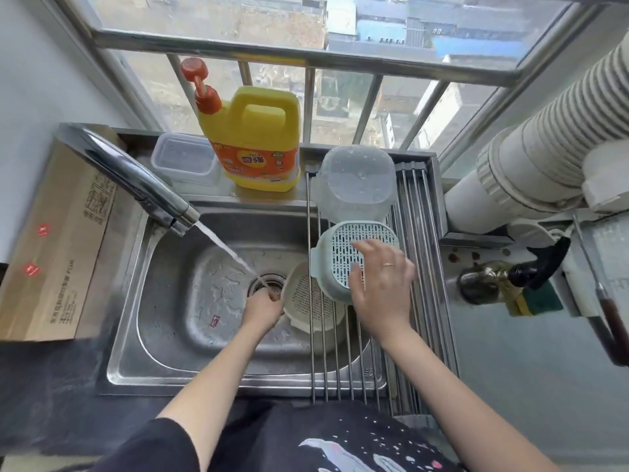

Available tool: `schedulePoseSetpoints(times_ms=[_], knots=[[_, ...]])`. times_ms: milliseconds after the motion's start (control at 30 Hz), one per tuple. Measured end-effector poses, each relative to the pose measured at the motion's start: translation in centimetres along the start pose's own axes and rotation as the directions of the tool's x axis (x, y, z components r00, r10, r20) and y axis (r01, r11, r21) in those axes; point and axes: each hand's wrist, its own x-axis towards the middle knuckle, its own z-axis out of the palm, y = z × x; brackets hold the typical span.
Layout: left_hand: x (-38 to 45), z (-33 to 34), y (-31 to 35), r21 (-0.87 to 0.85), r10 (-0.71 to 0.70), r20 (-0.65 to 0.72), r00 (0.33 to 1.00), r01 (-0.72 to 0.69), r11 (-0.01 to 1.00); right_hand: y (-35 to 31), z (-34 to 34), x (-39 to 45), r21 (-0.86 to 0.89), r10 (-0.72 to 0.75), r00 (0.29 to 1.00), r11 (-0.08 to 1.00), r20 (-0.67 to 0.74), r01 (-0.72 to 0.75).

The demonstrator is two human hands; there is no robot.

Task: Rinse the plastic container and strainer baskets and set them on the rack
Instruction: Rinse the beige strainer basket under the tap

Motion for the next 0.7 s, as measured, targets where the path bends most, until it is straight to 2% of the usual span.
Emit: schedulePoseSetpoints(times_ms=[100, 167, 300, 467, 533, 600, 700], knots=[[2.5, 1.1, -0.1, 0.078, -0.049, 0.09, 0.995, 0.042, 0.996, -0.8, 0.3, -1.7, 0.018, -0.236, 0.971, 0.972, 0.031, 0.235], [4.3, 2.3, -0.4, 0.09, -0.092, 0.128, 0.988, 0.081, 0.993, -0.9, 0.5, -3.0, 0.054, -0.311, 0.947, 0.95, 0.081, 0.307], [5.3, 3.7, -0.6, 0.091, -0.17, 0.179, 0.969, 0.156, 0.984, -0.4, 0.8, -4.8, 0.121, -0.354, 0.916, 0.934, 0.188, 0.336], [7.1, 3.9, -1.9, 0.048, -0.2, 0.206, 0.958, 0.194, 0.98, -0.7, 1.1, -5.0, 0.165, -0.397, 0.889, 0.916, 0.231, 0.366], [6.8, 2.4, -1.7, -0.101, -0.229, 0.209, 0.951, 0.254, 0.962, -1.5, 1.4, -4.8, 0.192, -0.417, 0.875, 0.906, 0.246, 0.378], [6.2, 0.3, -1.4, -0.351, -0.227, 0.18, 0.957, 0.278, 0.894, -2.7, 2.0, -4.3, 0.246, -0.419, 0.862, 0.901, 0.284, 0.357], [5.0, -2.9, -1.7, -0.569, -0.173, 0.18, 0.968, 0.246, 0.785, -4.5, 2.9, -3.4, 0.342, -0.37, 0.842, 0.908, 0.391, 0.24]])
